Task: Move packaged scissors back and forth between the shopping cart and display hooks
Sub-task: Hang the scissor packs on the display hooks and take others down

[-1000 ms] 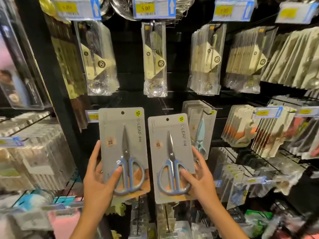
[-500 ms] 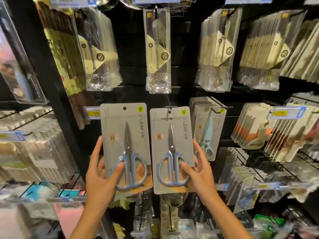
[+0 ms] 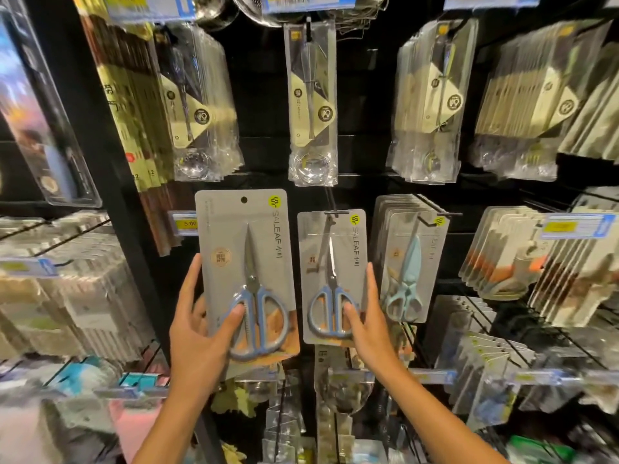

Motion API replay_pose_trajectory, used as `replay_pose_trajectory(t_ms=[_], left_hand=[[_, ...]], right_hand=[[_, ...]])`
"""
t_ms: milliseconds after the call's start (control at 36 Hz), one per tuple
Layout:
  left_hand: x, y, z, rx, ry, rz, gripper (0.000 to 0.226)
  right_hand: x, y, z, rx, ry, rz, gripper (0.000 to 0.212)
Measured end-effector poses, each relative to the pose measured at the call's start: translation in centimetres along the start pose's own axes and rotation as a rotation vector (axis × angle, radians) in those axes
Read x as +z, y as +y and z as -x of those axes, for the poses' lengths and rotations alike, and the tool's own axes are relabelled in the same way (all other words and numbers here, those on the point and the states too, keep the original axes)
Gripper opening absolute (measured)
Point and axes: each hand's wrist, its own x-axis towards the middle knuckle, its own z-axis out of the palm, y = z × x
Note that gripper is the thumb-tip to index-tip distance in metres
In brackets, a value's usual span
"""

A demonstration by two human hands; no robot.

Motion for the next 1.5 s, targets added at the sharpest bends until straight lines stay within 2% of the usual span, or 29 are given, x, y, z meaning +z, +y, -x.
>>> replay_pose_trajectory(t_ms=[194, 306, 472, 611, 722, 833, 917, 1056, 1194, 1278, 1500], left_hand=[[0.4, 0.5, -1.3, 0.048, -0.007, 0.025, 0.09], [0.5, 0.7, -1.9, 0.07, -0.002, 0.04, 0.089], [0.4, 0.6, -2.5, 0.061, 0.0, 0.02, 0.09], [0.8, 0.8, -2.8, 0.066, -0.019, 0.003, 0.089], [0.8, 0.3, -3.0, 0.058, -0.031, 0.009, 0.089], [0.8, 0.0, -3.2, 0.057, -0.017, 0.015, 0.089], [0.7, -0.2, -3.4, 0.062, -0.007, 0.022, 0.089], [0.6, -0.4, -3.7, 0.075, -0.001, 0.016, 0.089], [1.1, -0.9, -3.5, 0.093, -0.02, 0.002, 0.09], [1.6, -1.1, -3.4, 0.095, -0.021, 0.02, 0.09], [1.4, -1.8, -3.4, 0.05, -0.147, -0.015, 0.104]], right_hand=[[0.7, 1.2, -5.0, 0.031, -0.003, 0.213, 0.077], [1.3, 2.9, -8.3, 0.126, -0.001, 0.305, 0.083], [1.7, 5.3, -11.5, 0.233, 0.007, 0.416, 0.087], [1.8, 5.9, -12.5, 0.246, 0.014, 0.448, 0.086], [2.0, 5.2, -12.6, 0.281, 0.021, 0.406, 0.087], [3.0, 4.1, -9.9, 0.087, 0.07, 0.325, 0.081], [3.8, 3.1, -6.2, -0.037, -0.046, 0.213, 0.078], [4.6, -0.6, -1.6, -0.039, -0.236, -0.11, 0.071], [4.2, -5.0, 0.5, -0.063, -0.412, -0.213, 0.086], [4.2, -6.1, 0.6, -0.066, -0.383, -0.172, 0.094], [3.5, -4.6, 1.5, 0.003, -0.31, -0.099, 0.085]])
